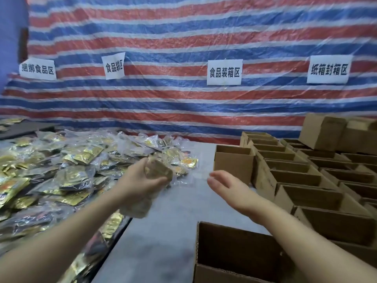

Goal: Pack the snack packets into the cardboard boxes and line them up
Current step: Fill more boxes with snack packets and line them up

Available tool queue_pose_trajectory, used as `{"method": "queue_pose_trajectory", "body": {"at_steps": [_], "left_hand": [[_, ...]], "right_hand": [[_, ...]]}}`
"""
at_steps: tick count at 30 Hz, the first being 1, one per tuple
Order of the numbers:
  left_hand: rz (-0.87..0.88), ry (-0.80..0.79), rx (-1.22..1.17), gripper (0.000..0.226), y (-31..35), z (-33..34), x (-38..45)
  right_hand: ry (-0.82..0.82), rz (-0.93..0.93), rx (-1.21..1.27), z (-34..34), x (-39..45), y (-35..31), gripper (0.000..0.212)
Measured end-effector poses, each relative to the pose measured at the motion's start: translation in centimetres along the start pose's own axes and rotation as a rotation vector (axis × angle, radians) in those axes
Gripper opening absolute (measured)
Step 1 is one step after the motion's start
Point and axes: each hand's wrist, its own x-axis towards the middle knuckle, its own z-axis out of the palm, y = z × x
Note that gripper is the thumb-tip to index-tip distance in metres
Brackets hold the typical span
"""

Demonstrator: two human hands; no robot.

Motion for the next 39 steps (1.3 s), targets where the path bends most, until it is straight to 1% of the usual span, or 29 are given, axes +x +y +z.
{"method": "queue_pose_trajectory", "body": {"at_steps": [2,3,5,6,7,8,9,10,12,15,17,19,20,21,23,24,25,27,28,30,33,37,38,39], "left_hand": [[0.012,-0.031,-0.355,0.029,5.5,-0.5,0.2],[0.026,-0.077,-0.500,0.032,8.1,-0.4,0.3],[0.047,-0.174,-0.737,0.038,12.9,0.3,0.2],[0.058,-0.222,-0.816,0.039,14.9,0.9,0.1],[0.069,-0.258,-0.870,0.041,16.6,1.6,0.0],[0.082,-0.276,-0.913,0.043,18.1,2.3,-0.1],[0.093,-0.276,-0.942,0.045,19.2,2.9,-0.2],[0.100,-0.260,-0.956,0.048,20.2,3.5,-0.3],[0.127,-0.160,-0.895,0.057,21.6,4.6,-0.3],[0.255,-0.002,-0.682,0.076,23.0,6.1,-0.5],[0.315,0.050,-0.520,0.073,23.6,6.7,-0.4],[0.346,0.087,-0.283,0.074,23.9,7.0,0.0],[0.353,0.081,-0.200,0.075,24.0,7.1,0.2],[0.353,0.047,-0.164,0.076,24.1,7.2,0.2],[0.332,-0.062,-0.198,0.078,24.1,7.4,0.0],[0.306,-0.114,-0.259,0.078,23.8,7.4,-0.1],[0.268,-0.142,-0.334,0.076,23.2,7.4,-0.2],[0.127,-0.120,-0.403,0.064,20.8,7.5,-0.6],[0.041,-0.113,-0.374,0.057,19.2,7.5,-1.1],[-0.109,-0.155,-0.307,0.041,15.3,7.6,-3.0],[-0.242,-0.263,-0.291,0.027,10.3,8.4,-6.2],[-0.336,-0.362,-0.276,0.022,7.2,9.7,-8.4],[-0.349,-0.364,-0.313,0.026,7.0,10.0,-8.9],[-0.365,-0.352,-0.361,0.032,6.9,10.3,-9.1]], "right_hand": [[0.014,-0.084,0.299,-0.9,-0.4,-1.1,0.092],[0.000,-0.131,0.436,-1.4,-0.6,-1.8,0.100],[-0.083,-0.237,0.653,-2.4,-1.2,-3.3,0.118],[-0.130,-0.302,0.714,-2.9,-1.7,-4.1,0.116],[-0.157,-0.353,0.760,-3.3,-2.3,-4.7,0.105],[-0.168,-0.377,0.806,-3.7,-2.9,-5.3,0.095],[-0.176,-0.371,0.856,-4.2,-3.5,-5.7,0.090],[-0.187,-0.355,0.893,-4.7,-4.1,-5.9,0.089],[-0.225,-0.340,0.918,-5.7,-4.7,-5.6,0.093],[-0.211,-0.305,0.902,-6.9,-5.6,-4.9,0.101],[-0.185,-0.293,0.858,-7.5,-6.2,-4.6,0.101],[-0.156,-0.278,0.793,-8.1,-6.8,-4.4,0.100],[-0.132,-0.268,0.756,-8.2,-6.9,-4.2,0.097],[-0.097,-0.264,0.716,-8.3,-6.9,-4.1,0.089],[-0.019,-0.277,0.649,-8.2,-7.0,-3.7,0.065],[0.011,-0.289,0.633,-8.2,-7.1,-3.5,0.059],[0.032,-0.304,0.632,-8.1,-7.2,-3.2,0.058],[0.073,-0.300,0.664,-8.1,-7.6,-2.4,0.069],[0.089,-0.284,0.686,-8.0,-7.9,-1.9,0.075],[0.101,-0.249,0.717,-7.7,-8.7,-0.8,0.081],[0.122,-0.218,0.695,-6.8,-9.8,0.6,0.083],[0.100,-0.173,0.678,-5.1,-10.3,2.2,0.086],[0.075,-0.170,0.662,-4.8,-10.4,2.5,0.085],[0.045,-0.178,0.620,-4.5,-10.5,2.8,0.077]]}}
